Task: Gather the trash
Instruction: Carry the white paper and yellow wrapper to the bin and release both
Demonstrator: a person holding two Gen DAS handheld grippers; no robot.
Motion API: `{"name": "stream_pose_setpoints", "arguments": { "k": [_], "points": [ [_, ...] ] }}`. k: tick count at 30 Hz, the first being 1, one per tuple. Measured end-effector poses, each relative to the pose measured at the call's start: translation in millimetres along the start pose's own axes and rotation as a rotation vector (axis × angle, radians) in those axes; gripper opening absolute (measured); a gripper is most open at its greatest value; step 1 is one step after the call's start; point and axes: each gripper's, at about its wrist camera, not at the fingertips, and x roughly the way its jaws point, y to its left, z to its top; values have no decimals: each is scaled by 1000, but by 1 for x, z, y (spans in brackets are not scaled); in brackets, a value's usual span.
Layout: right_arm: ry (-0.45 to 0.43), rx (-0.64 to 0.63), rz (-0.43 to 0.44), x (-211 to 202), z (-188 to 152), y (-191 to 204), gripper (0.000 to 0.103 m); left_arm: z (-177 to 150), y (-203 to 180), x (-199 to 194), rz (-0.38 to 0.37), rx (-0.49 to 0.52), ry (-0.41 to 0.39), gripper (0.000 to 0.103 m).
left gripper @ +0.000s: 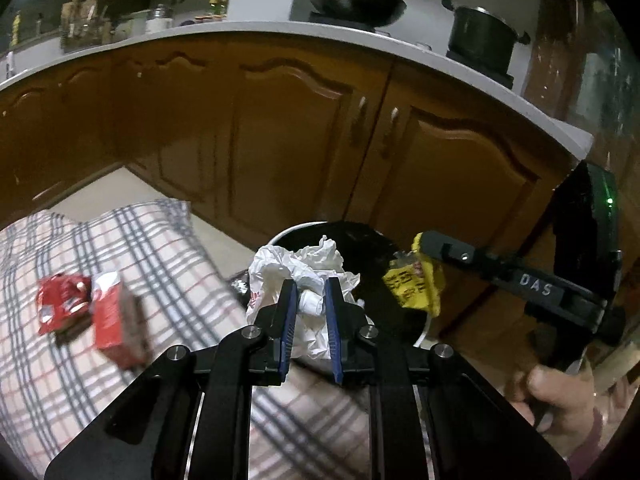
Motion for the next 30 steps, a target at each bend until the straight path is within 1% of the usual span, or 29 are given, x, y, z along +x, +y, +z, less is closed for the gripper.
{"name": "stream_pose_setpoints", "arguments": {
  "k": [6,11,12,13,14,15,16,17,18,22,25,27,30],
  "points": [
    [32,28,-17,16,3,-17,0,9,-13,34,0,26,47,13],
    [54,48,-30,26,0,-30,1,7,-15,56,-10,21,104,15],
    [55,55,-34,27,0,-32,7,6,-15,59,-13,17,114,17],
    [56,60,-40,27,-1,-35,7,4,-14,61,-14,13,122,21],
    [60,68,-46,29,-1,-38,11,3,-13,62,-14,11,122,31],
    [65,77,-47,29,-1,-40,24,2,-13,61,-9,10,117,42],
    [63,87,-45,28,-2,-43,33,1,-13,59,-1,11,110,46],
    [53,91,-40,27,-2,-44,59,0,-14,58,2,11,106,50],
    [41,94,-41,25,-3,-44,69,-1,-13,56,3,8,101,51],
    [15,107,-31,17,-6,-43,70,-7,-8,46,10,-14,90,56],
    [1,111,-28,13,-9,-38,78,-13,0,34,15,-38,75,57],
    [-6,110,-19,11,-11,-34,83,-18,7,25,30,-54,61,62],
    [-9,98,-7,9,-14,-23,84,-26,18,7,70,-64,25,70]
  ]
}}
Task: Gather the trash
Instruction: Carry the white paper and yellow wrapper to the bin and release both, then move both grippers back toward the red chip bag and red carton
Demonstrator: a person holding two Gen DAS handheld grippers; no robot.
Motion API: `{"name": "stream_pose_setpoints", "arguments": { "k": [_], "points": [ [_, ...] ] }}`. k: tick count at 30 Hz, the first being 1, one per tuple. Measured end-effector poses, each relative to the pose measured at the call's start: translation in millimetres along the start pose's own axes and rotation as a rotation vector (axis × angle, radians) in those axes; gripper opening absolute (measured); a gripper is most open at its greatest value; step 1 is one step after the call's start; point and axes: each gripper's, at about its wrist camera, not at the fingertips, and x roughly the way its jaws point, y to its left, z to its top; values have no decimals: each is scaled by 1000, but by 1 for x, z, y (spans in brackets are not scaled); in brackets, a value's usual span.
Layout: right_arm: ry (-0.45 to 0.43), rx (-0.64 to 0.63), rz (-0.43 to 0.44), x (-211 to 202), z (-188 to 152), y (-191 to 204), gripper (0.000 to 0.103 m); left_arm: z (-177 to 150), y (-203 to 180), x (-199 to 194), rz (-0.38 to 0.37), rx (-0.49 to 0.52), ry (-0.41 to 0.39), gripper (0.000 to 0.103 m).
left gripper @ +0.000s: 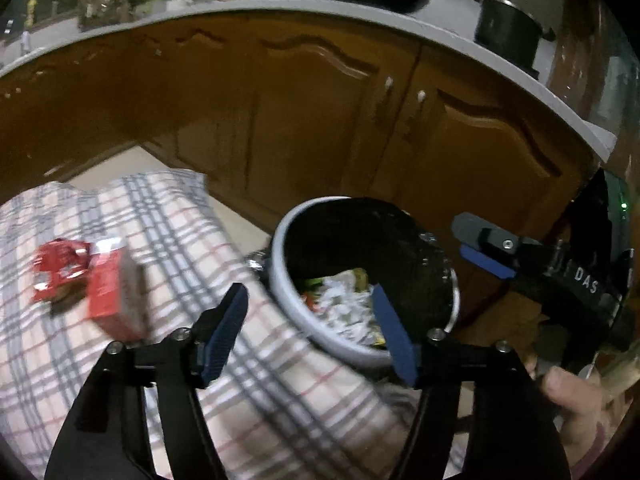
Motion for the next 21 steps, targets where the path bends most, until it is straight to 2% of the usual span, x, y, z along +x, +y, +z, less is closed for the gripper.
{"name": "stream_pose_setpoints", "arguments": {
  "k": [12,21],
  "points": [
    [57,-63,74,18,-31,55,87,-30,88,-55,107,-159,-48,70],
    [124,-100,118,43,-54,91,87,-49,136,-77,166,-244,-60,70]
  ]
}}
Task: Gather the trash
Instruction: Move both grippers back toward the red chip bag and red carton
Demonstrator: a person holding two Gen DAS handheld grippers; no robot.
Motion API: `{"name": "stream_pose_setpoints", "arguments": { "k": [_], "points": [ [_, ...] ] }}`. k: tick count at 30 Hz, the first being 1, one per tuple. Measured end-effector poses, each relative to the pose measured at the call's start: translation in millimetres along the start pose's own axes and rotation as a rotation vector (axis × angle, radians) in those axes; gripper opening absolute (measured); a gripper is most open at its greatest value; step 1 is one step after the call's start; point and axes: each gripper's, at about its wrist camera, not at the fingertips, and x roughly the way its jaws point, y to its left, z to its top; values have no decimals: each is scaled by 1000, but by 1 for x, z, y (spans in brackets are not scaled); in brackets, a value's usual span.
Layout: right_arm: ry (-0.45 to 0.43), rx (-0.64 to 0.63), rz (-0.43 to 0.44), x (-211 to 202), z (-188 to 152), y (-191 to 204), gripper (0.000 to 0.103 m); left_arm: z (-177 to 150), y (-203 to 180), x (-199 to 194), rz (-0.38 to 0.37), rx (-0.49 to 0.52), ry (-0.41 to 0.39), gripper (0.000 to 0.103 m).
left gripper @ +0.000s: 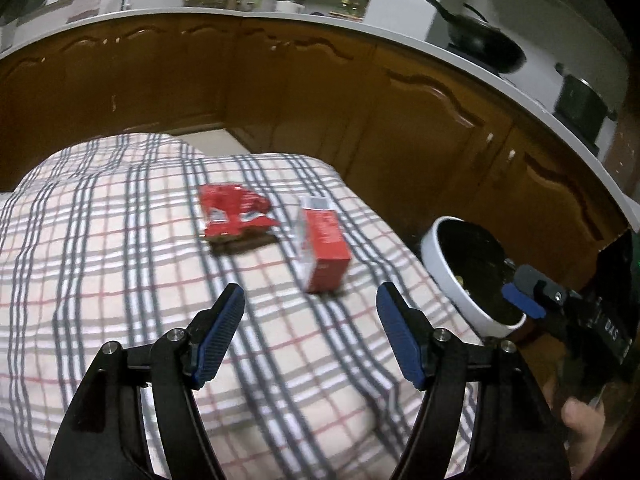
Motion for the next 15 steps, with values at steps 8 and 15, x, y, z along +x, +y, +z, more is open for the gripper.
{"name": "stream_pose_setpoints", "arguments": {
  "k": [8,15],
  "points": [
    [23,-32,28,18,-1,23,87,5,24,0,34,-18,-3,70],
    [44,-28,39,31,1,28,87,21,36,19,58,-17,24,70]
  ]
}}
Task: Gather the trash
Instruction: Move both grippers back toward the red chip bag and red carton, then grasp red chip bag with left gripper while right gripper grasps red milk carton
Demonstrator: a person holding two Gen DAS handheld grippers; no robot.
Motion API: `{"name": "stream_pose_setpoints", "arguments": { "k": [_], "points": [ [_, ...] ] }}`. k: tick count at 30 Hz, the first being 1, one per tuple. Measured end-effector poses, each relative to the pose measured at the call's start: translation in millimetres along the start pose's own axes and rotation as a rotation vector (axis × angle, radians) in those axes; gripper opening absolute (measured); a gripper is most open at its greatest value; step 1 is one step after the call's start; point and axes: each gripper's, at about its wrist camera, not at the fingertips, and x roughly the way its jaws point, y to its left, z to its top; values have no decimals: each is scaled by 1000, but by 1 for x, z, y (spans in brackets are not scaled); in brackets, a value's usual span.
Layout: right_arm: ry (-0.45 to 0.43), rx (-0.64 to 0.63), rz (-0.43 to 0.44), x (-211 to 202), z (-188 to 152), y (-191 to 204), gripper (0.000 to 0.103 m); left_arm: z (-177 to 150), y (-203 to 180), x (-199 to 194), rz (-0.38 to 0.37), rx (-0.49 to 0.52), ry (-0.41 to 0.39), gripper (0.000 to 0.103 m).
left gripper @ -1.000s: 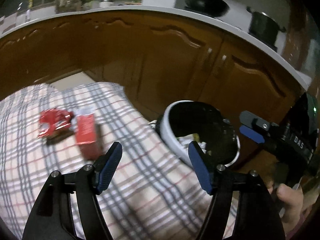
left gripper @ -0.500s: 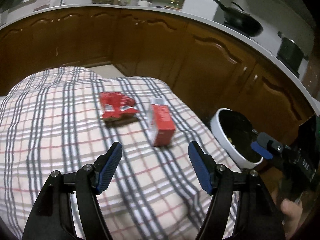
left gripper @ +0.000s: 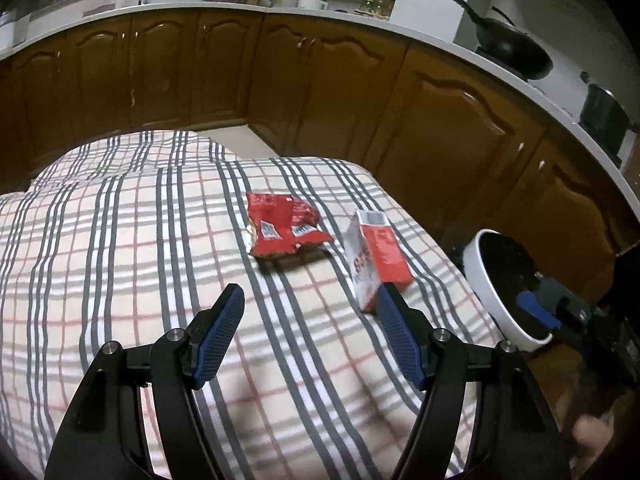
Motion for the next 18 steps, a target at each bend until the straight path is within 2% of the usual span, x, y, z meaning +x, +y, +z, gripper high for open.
{"name": "stream_pose_setpoints", "arguments": {
  "k": [11,16,17,18],
  "points": [
    [29,-13,6,21,6,3,87,45,12,65,45,1,65,70],
    [48,-17,9,32,7,4,87,54,14,99,66,25,112,69],
    [51,-17,10,33,8,3,87,54,14,105,73,33,126,64],
    [54,-17,10,35,8,3,87,53,15,112,72,42,139,44]
  ]
}}
